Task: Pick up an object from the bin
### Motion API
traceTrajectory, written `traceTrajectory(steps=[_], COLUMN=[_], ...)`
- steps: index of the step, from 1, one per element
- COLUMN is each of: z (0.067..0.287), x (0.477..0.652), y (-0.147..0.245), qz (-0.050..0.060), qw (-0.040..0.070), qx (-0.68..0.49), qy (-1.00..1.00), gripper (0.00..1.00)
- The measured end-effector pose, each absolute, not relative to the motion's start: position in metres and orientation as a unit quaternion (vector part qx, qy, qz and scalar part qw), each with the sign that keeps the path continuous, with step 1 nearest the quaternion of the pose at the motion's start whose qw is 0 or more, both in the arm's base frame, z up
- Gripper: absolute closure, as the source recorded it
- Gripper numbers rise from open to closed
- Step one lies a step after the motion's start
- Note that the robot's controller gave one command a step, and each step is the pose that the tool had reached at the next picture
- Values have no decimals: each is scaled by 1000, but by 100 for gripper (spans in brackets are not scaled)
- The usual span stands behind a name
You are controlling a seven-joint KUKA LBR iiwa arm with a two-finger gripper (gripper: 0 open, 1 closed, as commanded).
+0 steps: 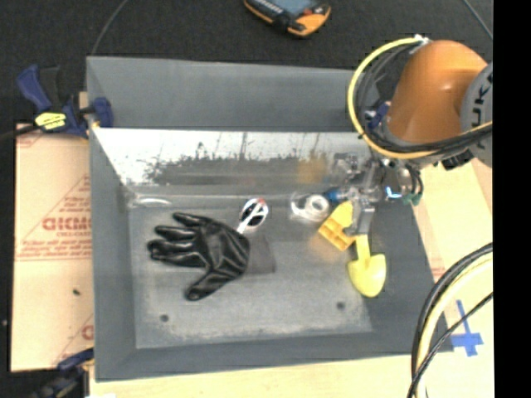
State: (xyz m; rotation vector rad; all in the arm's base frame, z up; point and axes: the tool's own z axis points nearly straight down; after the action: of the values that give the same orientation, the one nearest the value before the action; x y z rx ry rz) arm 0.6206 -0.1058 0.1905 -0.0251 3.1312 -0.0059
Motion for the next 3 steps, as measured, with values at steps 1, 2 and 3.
traceTrajectory(steps=[1,2,3], z=[127,130,141], x=[597,592,592], y=[-64,-102,-78], qz=[0,-4,-1], qw=[3,9,9], qx=[37,-64,31], qy=[999,998,999], gripper=[0,0,0])
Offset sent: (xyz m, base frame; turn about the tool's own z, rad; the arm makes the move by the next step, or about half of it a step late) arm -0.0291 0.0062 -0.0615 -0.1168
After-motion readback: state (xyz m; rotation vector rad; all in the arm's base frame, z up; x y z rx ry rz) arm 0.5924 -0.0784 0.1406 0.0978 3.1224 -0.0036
